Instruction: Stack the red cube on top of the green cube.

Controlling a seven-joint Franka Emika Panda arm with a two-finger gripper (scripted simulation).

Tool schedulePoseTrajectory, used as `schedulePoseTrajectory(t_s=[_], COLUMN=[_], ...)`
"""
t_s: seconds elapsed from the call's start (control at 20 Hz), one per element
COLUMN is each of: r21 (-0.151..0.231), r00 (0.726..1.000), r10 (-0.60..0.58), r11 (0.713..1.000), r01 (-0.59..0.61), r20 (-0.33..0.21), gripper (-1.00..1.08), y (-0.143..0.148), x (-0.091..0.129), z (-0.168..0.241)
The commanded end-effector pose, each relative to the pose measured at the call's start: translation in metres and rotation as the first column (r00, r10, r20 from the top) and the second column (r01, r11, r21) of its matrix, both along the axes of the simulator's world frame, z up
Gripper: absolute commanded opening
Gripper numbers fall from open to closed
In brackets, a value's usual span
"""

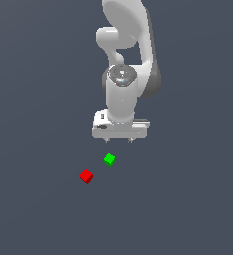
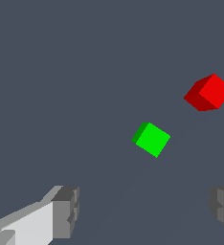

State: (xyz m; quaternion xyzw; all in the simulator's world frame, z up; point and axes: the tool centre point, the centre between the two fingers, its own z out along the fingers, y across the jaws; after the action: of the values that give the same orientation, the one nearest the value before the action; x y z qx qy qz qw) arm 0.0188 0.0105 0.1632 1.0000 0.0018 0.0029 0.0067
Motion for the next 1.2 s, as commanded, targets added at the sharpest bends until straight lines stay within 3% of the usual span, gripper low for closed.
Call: schedulePoseTrajectory(t_s=[0.0,0.45,0.8,1.15], r21=[0.000,0.004,0.008,0.011], r00=[0.999,0.967,0.899,0.829], r10=[-0.039,-0.255,-0.439,-0.560], r11=[0.999,0.967,0.899,0.829], r01=[0.039,0.255,0.439,0.560], r20=[0.000,-0.001,-0.002,-0.004], gripper=[1.00,1.00,1.00,1.00], y=[-0.006,-0.047,-0.091,-0.125], x=[0.008,0.049,0.077,0.092], z=[-0.006,-0.037,-0.064,-0.083])
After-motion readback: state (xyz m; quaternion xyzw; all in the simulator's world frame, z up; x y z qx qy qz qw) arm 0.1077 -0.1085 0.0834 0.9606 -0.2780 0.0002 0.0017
